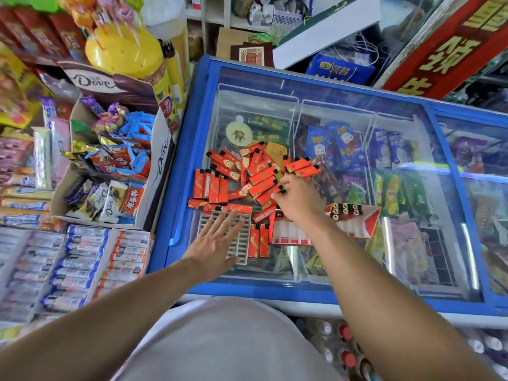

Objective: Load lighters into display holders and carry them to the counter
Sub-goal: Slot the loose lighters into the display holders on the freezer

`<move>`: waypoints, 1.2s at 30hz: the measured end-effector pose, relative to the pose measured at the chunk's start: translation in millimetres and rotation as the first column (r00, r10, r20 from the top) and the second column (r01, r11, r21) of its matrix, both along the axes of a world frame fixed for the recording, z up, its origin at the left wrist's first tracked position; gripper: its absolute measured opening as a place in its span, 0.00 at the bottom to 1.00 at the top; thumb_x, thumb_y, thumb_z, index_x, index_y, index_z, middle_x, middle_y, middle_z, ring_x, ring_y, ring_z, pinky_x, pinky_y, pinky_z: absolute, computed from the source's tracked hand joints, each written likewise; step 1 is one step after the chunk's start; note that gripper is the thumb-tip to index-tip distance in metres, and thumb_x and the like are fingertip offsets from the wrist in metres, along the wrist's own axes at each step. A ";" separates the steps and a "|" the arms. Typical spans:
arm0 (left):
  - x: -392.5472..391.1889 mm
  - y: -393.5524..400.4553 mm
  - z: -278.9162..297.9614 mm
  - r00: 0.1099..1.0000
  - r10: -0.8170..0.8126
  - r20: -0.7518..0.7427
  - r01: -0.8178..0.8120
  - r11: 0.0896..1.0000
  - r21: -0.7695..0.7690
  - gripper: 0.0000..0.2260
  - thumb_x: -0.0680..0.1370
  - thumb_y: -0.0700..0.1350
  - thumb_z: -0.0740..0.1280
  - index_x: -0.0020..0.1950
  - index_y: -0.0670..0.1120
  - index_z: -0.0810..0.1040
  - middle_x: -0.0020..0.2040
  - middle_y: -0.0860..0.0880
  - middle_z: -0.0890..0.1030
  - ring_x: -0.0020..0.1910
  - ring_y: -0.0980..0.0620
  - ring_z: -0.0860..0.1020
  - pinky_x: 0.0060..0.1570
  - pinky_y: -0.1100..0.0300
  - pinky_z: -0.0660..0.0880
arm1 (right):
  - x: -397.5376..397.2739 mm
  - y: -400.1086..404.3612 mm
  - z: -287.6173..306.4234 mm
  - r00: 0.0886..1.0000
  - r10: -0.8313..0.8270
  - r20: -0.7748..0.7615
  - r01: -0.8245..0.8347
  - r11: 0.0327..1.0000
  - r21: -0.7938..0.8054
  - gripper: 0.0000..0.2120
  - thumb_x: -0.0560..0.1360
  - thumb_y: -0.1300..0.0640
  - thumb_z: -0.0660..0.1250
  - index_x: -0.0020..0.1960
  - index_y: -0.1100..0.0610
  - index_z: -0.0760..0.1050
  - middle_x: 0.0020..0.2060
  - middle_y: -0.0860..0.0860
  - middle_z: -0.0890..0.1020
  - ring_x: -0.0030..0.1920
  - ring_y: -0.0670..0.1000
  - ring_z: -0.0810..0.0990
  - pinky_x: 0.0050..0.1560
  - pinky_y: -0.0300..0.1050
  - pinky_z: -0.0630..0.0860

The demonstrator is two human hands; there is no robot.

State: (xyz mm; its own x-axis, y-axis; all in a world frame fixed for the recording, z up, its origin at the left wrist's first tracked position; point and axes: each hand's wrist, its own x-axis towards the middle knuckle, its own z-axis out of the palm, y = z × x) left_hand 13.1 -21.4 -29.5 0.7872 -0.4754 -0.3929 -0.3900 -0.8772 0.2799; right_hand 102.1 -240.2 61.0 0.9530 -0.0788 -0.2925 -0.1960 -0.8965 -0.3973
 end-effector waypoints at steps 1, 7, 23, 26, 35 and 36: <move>-1.5 2.7 -0.6 1.000 0.013 0.022 -0.013 1.000 -0.003 0.40 0.81 0.60 0.60 0.81 0.53 0.35 0.79 0.49 0.30 0.77 0.48 0.28 0.78 0.45 0.37 | 9.1 5.4 -3.2 0.996 -0.007 -0.094 0.004 1.000 -0.025 0.28 0.74 0.42 0.73 0.69 0.54 0.72 0.61 0.51 0.80 0.55 0.52 0.81 0.54 0.51 0.78; -13.1 18.2 -7.9 0.999 0.038 0.027 -0.038 0.999 0.021 0.37 0.82 0.62 0.56 0.81 0.54 0.35 0.79 0.48 0.28 0.77 0.46 0.28 0.78 0.45 0.37 | 39.7 12.1 -19.9 0.951 -0.055 -0.304 0.015 0.991 -0.133 0.38 0.66 0.38 0.78 0.63 0.63 0.73 0.52 0.54 0.81 0.48 0.55 0.81 0.46 0.49 0.75; -14.1 25.4 -17.2 1.000 0.027 0.007 -0.027 0.999 -0.044 0.36 0.83 0.63 0.52 0.79 0.54 0.30 0.78 0.48 0.27 0.77 0.47 0.27 0.78 0.45 0.34 | -18.5 -15.6 30.7 0.987 0.046 0.156 -0.076 0.978 0.196 0.14 0.72 0.47 0.76 0.56 0.48 0.81 0.60 0.45 0.82 0.57 0.42 0.78 0.56 0.33 0.70; -14.8 23.0 -14.7 0.999 0.051 0.014 -0.050 0.997 -0.065 0.37 0.83 0.62 0.56 0.79 0.55 0.32 0.78 0.49 0.28 0.77 0.47 0.27 0.78 0.45 0.35 | -40.3 -30.7 45.1 0.978 0.026 0.207 -0.072 0.974 0.215 0.14 0.74 0.46 0.74 0.58 0.47 0.82 0.56 0.40 0.81 0.53 0.37 0.76 0.51 0.21 0.66; -21.5 8.5 3.2 0.985 0.141 0.100 -0.107 0.952 -0.287 0.35 0.82 0.54 0.65 0.82 0.53 0.48 0.82 0.52 0.42 0.79 0.56 0.34 0.78 0.54 0.39 | -79.0 -148.5 63.7 0.983 -0.137 0.118 0.125 0.986 0.110 0.08 0.74 0.51 0.75 0.52 0.44 0.80 0.42 0.40 0.82 0.43 0.38 0.80 0.41 0.30 0.71; -21.0 5.2 5.1 0.989 0.112 0.100 -0.078 0.952 -0.297 0.35 0.82 0.55 0.64 0.82 0.55 0.47 0.82 0.54 0.41 0.78 0.59 0.32 0.78 0.55 0.39 | -79.8 -160.7 59.0 0.980 -0.164 0.111 0.154 0.984 0.088 0.09 0.73 0.52 0.76 0.51 0.45 0.80 0.43 0.41 0.83 0.44 0.41 0.81 0.42 0.32 0.72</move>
State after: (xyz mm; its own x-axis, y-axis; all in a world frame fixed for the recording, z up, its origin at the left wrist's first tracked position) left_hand -7.9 -16.2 -24.3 0.8659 -0.4764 -0.1528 -0.3533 -0.7985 0.4874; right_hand 22.3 -400.9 120.0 0.9583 -0.2133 -0.1902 -0.2812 -0.8227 -0.4940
